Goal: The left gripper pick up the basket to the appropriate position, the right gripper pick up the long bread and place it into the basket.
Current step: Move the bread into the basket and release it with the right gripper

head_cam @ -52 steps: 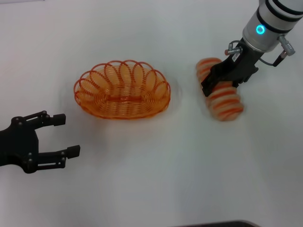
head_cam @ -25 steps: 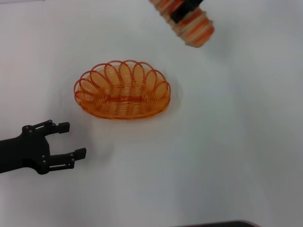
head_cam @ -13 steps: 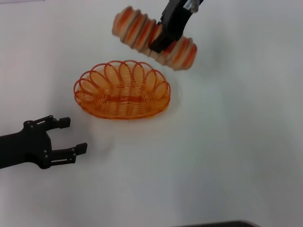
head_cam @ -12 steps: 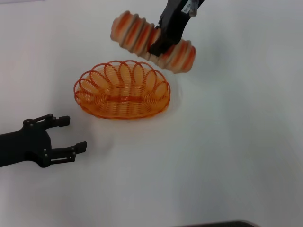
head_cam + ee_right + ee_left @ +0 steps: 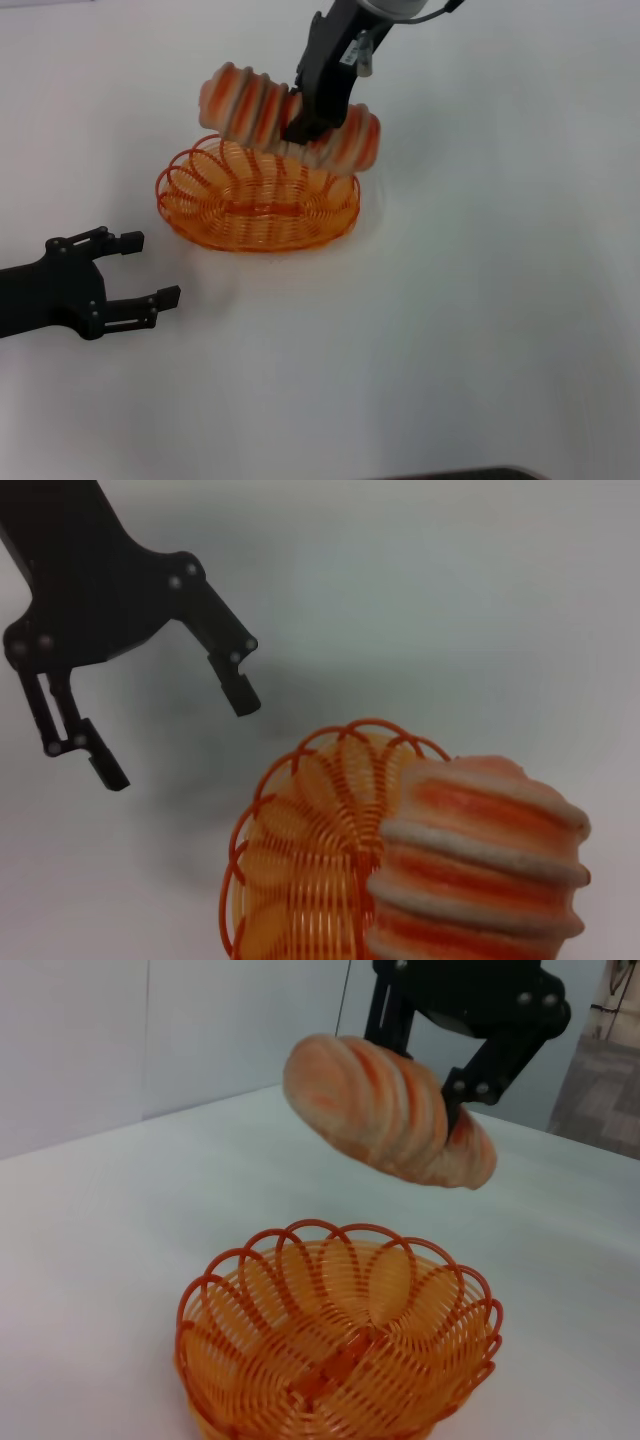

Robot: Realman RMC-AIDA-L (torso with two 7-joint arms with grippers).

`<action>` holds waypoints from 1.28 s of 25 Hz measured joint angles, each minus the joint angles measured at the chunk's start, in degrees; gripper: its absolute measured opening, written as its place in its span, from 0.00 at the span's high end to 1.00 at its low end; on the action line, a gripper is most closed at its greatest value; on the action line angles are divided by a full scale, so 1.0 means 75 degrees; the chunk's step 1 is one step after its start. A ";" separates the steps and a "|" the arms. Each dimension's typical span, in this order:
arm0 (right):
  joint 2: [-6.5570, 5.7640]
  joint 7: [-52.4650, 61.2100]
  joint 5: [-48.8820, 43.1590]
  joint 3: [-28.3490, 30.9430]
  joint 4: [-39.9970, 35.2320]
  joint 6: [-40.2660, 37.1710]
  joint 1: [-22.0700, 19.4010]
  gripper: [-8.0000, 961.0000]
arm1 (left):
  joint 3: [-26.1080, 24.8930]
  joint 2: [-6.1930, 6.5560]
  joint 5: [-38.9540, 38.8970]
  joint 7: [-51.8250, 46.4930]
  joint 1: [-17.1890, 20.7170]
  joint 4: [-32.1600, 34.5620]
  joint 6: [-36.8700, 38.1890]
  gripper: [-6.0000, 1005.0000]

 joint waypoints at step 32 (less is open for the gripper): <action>0.0027 0.0038 0.0619 -0.0530 0.0647 0.0541 0.0219 0.27 | -0.0021 0.0046 -0.0035 0.0000 -0.0135 0.0068 -0.0075 0.13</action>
